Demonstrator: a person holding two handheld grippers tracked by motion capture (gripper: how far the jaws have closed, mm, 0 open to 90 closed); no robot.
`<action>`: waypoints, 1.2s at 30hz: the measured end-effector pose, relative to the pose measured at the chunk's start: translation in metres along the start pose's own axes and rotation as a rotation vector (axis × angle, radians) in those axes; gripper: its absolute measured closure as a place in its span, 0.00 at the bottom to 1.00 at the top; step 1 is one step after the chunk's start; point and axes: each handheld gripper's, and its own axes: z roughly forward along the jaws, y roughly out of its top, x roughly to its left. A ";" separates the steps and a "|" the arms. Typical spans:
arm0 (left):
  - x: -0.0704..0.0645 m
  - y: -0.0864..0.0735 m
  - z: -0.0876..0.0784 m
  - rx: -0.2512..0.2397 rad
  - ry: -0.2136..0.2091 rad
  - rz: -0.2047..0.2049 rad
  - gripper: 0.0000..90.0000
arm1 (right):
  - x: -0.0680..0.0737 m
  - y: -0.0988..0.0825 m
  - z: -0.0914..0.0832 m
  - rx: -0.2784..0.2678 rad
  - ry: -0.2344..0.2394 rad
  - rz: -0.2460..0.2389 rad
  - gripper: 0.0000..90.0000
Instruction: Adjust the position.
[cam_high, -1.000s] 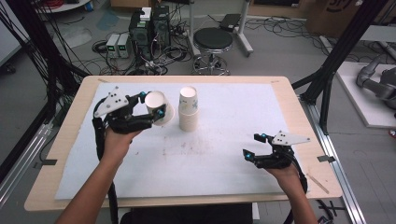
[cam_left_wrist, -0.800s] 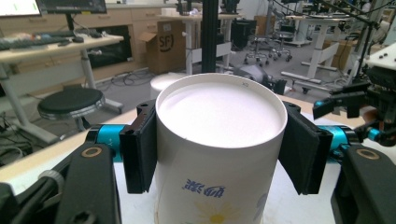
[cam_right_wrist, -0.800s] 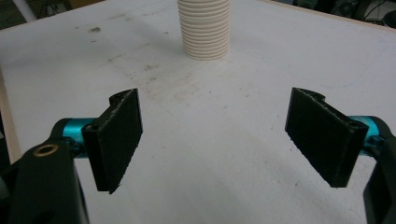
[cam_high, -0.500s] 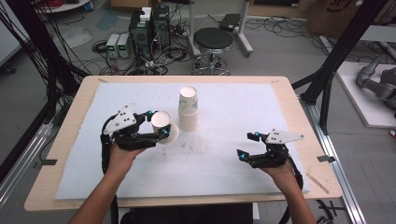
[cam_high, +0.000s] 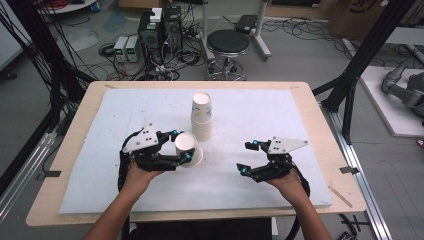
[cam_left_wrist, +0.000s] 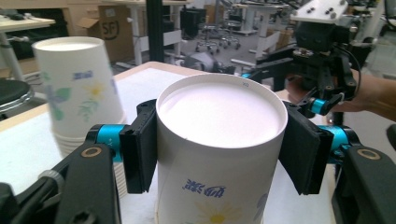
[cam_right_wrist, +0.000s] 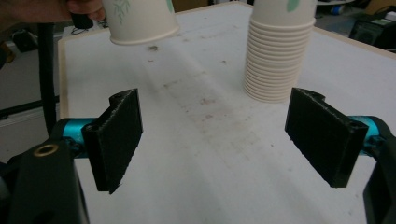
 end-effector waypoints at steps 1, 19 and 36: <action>-0.001 0.000 0.001 0.000 -0.006 0.000 0.40 | 0.000 0.000 0.000 0.000 0.000 0.000 0.22; -0.018 -0.003 0.022 0.009 -0.146 0.009 0.40 | 0.018 0.009 0.030 -0.006 0.137 -0.042 0.22; -0.025 -0.006 0.039 0.028 -0.224 0.004 0.40 | 0.027 0.014 0.044 -0.011 0.225 -0.053 0.22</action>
